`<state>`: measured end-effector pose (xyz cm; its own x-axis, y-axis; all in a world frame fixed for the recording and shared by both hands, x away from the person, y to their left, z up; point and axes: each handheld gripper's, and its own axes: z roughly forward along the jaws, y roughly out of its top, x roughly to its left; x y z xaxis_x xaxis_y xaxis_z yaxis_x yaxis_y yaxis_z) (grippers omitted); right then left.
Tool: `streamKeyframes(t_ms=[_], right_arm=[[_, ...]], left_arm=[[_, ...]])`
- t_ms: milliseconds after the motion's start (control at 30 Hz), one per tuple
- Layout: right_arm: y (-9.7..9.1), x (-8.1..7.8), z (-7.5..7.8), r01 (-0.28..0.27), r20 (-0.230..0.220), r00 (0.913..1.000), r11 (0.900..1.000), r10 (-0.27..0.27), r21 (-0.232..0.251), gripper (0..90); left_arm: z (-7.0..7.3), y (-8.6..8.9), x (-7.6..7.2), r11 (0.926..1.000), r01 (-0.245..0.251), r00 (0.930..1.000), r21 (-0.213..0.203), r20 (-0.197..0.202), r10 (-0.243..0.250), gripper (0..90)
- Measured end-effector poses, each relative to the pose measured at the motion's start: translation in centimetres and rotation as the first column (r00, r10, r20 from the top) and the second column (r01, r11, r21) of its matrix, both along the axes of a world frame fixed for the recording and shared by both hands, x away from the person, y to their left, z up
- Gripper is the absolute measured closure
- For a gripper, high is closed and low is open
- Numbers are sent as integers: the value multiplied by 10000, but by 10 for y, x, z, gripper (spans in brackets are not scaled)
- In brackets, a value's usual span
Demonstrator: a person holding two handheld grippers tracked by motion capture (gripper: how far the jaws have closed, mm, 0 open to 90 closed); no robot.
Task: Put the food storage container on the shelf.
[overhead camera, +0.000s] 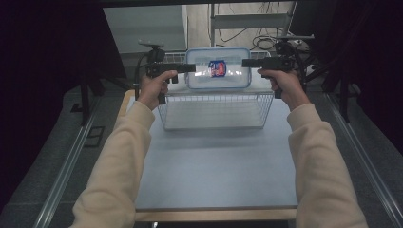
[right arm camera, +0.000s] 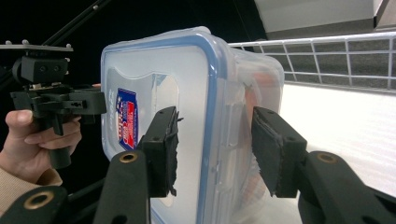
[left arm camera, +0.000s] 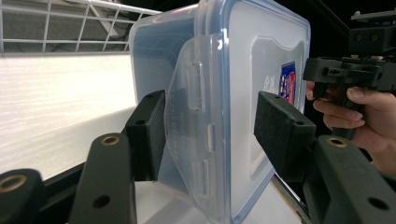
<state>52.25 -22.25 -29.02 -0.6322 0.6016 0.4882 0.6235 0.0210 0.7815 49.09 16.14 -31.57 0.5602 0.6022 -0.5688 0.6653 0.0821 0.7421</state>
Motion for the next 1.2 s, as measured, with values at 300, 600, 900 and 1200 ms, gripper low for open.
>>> streamKeyframes(t_ms=[300,600,900,1200], right_arm=[[4,7,-5,501,-476,9977,9986,-491,185,507],[10,12,-9,1394,-668,9878,9900,-1406,-230,501],[19,3,-10,1831,141,9831,9793,-1826,-863,473],[8,-13,-3,1429,637,9881,9886,-1398,-468,413]], left_arm=[[-1,-3,15,9994,-339,9981,-72,-510,335,399],[-14,-2,33,9971,-429,9907,-634,-1319,343,339],[-16,-5,36,9964,-811,9887,-232,-1282,774,235],[4,-4,11,9951,-960,9949,-250,-331,952,161]])
